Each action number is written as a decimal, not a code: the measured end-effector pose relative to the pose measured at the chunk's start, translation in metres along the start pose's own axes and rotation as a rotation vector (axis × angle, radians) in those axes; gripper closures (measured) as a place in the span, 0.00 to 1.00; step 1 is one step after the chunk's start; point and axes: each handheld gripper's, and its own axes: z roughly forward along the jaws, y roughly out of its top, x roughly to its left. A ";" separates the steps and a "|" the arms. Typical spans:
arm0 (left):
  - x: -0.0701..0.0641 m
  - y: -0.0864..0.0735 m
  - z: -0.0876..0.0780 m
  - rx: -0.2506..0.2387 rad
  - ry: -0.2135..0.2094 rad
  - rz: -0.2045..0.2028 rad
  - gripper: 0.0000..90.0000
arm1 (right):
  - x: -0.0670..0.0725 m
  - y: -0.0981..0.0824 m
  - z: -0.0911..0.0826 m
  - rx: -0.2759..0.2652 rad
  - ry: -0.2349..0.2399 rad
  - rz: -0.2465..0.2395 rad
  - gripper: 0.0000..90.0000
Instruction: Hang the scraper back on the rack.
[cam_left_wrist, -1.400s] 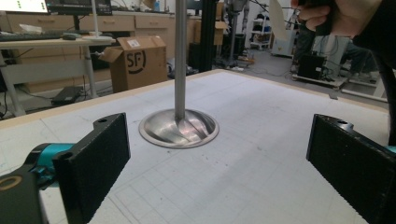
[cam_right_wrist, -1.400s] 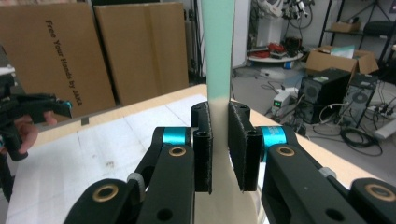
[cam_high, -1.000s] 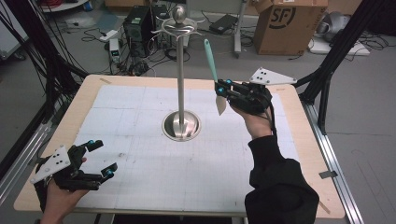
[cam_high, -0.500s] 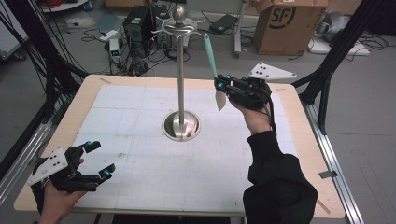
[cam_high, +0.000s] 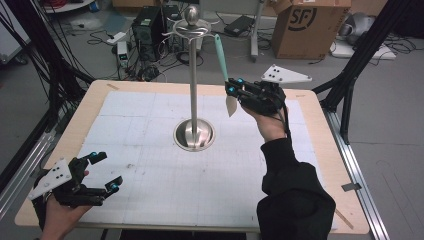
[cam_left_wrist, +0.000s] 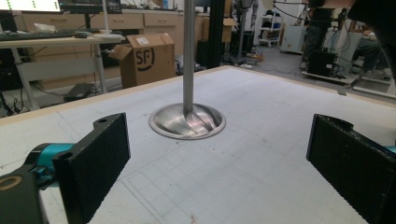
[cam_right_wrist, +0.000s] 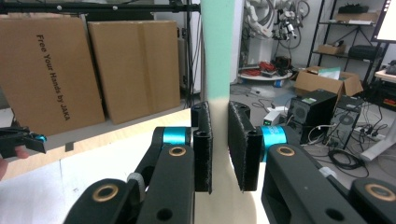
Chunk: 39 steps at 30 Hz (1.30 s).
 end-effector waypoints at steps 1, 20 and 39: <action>0.000 0.000 0.000 0.000 -0.001 0.000 0.07 | 0.000 0.000 0.000 0.002 -0.003 -0.003 0.89; 0.000 0.000 -0.001 0.003 0.001 0.000 0.07 | -0.004 -0.001 -0.003 -0.012 -0.030 -0.001 0.89; 0.000 0.000 -0.003 -0.003 0.005 -0.007 0.07 | -0.002 -0.006 0.012 -0.001 -0.012 0.007 0.89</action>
